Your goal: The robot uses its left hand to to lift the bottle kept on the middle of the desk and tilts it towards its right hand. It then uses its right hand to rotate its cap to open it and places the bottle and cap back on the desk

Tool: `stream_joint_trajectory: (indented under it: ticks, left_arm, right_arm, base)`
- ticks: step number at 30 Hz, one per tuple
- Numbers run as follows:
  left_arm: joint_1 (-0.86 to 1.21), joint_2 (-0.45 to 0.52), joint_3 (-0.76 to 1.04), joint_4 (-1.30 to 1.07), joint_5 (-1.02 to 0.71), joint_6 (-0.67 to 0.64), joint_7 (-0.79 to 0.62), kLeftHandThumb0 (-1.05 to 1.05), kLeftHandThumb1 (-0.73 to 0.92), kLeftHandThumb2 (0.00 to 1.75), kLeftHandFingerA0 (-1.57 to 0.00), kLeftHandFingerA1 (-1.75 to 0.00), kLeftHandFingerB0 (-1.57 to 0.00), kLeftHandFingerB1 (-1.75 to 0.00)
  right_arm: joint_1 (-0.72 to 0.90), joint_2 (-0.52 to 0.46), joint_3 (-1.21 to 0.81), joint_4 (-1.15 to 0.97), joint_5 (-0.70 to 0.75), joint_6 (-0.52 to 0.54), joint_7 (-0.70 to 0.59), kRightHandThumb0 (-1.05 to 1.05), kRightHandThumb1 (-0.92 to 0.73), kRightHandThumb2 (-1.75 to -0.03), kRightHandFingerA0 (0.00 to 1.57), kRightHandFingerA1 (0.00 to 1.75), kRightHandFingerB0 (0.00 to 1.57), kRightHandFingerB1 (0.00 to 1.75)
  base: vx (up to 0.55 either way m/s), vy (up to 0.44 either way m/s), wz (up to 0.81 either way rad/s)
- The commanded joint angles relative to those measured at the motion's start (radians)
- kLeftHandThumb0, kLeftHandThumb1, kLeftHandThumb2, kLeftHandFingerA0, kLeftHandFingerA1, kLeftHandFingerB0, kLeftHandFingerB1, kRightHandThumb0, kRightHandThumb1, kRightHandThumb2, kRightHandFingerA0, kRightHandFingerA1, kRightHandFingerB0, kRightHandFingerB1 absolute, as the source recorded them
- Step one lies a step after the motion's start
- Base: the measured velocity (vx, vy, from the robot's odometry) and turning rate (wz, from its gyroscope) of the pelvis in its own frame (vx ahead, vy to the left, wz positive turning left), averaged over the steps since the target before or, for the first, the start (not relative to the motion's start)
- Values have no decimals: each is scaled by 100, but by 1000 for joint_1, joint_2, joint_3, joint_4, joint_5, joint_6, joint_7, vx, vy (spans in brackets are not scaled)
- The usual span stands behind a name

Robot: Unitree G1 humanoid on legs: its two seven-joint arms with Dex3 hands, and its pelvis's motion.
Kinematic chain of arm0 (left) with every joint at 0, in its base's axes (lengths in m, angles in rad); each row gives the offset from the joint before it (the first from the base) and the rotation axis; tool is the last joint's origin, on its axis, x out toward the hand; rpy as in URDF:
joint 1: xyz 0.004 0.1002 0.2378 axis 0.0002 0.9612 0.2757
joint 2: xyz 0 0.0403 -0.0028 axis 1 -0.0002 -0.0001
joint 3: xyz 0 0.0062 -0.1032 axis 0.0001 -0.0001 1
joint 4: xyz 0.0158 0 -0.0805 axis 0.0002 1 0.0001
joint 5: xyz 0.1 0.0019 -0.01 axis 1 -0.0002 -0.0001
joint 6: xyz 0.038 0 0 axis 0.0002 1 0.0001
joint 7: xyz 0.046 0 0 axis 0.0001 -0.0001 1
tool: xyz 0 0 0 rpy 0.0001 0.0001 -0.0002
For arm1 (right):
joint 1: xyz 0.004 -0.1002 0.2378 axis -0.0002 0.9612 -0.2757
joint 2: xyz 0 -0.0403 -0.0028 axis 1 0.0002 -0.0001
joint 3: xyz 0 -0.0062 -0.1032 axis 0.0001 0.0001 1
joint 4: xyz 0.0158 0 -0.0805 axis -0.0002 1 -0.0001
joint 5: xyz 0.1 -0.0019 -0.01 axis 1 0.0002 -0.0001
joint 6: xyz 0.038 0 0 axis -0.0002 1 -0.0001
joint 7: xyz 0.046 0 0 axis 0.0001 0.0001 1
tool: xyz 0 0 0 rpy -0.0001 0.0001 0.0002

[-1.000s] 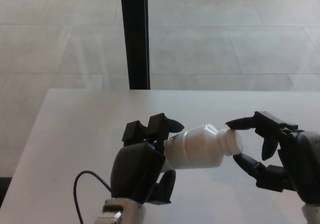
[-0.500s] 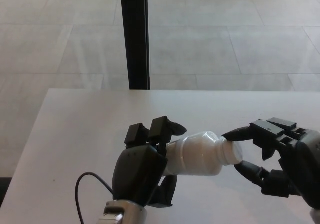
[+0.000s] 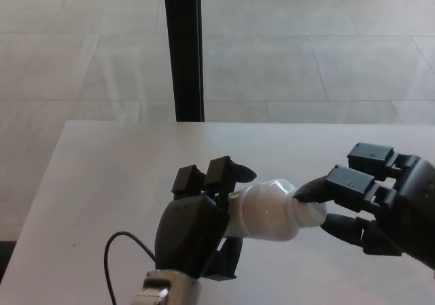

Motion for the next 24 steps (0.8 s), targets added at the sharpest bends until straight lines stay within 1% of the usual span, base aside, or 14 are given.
stream_joint_trajectory:
  ticks: [1, 2, 3, 7, 8, 9, 11, 13, 15, 17, 19, 20, 21, 24]
  left_arm:
    - [-13, 32, 19, 14, 15, -7, 14, 17, 48, 133, -94, -175, -85, -145]
    - [-12, 29, 20, 13, 13, -5, 14, 17, 48, 133, -94, -175, -85, -145]
    - [-13, 28, 24, 17, 7, -7, 14, 16, 46, 133, -92, -175, -85, -149]
    - [-13, 28, 27, 21, -1, -18, 15, 16, 46, 134, -91, -175, -86, -148]
    - [-12, 29, 25, 18, 4, -14, 13, 10, 43, 138, -99, -175, -85, -144]
    - [-10, 34, 22, 16, 11, -11, 14, 16, 47, 134, -90, -175, -85, -148]
    - [-8, 35, 22, 18, 15, -15, 23, 17, 46, 133, -89, -175, -85, -148]
    - [-3, 36, 24, 15, 12, -15, 22, 18, 46, 133, -89, -175, -85, -148]
    - [1, 35, 24, 10, 14, -9, 22, 18, 49, 132, -91, -175, -84, -147]
    - [6, 35, 26, 6, 9, -9, 19, 20, 51, 130, -93, -175, -84, -147]
    - [6, 39, 24, 9, 14, -16, 26, 21, 51, 128, -92, -175, -84, -146]
    - [7, 45, 22, 5, 24, -8, 24, 20, 51, 127, -91, -175, -84, -147]
    - [9, 47, 23, 7, 20, -14, 28, 19, 52, 127, -91, -175, -84, -146]
    - [19, 50, 21, -9, 22, -1, 18, 18, 51, 126, -88, -175, -82, -147]
  right_arm:
    - [-119, -143, 23, 30, -272, -118, -253, -33, -61, -66, 75, 142, 80, 97]
    - [-136, -158, 23, 32, -280, -123, -263, -33, -61, -66, 75, 142, 80, 97]
    - [-153, -170, 25, 35, -293, -123, -280, -34, -60, -66, 75, 140, 81, 97]
    - [-184, -207, 35, 52, -321, -134, -343, -36, -59, -65, 74, 138, 82, 94]
    - [-183, -213, 33, 56, -318, -138, -350, -36, -60, -65, 74, 138, 82, 95]
    - [-186, -226, 28, 59, -318, -138, -361, -36, -58, -65, 77, 137, 83, 94]
    - [-191, -232, 28, 69, -311, -140, -372, -35, -57, -66, 80, 137, 84, 94]
    - [-183, -239, 13, 85, -279, -151, -362, -34, -58, -67, 80, 136, 81, 96]
    - [-181, -240, 4, 102, -264, -150, -379, -28, -59, -69, 81, 144, 78, 105]
    - [-166, -234, -15, 122, -227, -158, -385, -27, -61, -69, 83, 144, 79, 107]
    - [-150, -232, -31, 129, -198, -159, -375, -27, -62, -68, 84, 131, 81, 102]
    - [-135, -226, -43, 136, -187, -153, -382, -24, -62, -70, 84, 136, 81, 103]
    - [-117, -220, -57, 146, -171, -150, -387, -19, -60, -77, 84, 142, 81, 105]
    - [-79, -207, -78, 168, -148, -152, -387, -20, -60, -80, 85, 145, 83, 104]
  base:
    - [0, 0, 0]
    - [0, 0, 0]
    - [0, 0, 0]
    - [0, 0, 0]
    - [0, 0, 0]
    - [0, 0, 0]
    - [0, 0, 0]
    - [0, 0, 0]
    - [0, 0, 0]
    - [0, 0, 0]
    - [0, 0, 0]
    - [0, 0, 0]
    - [0, 0, 0]
    - [0, 0, 0]
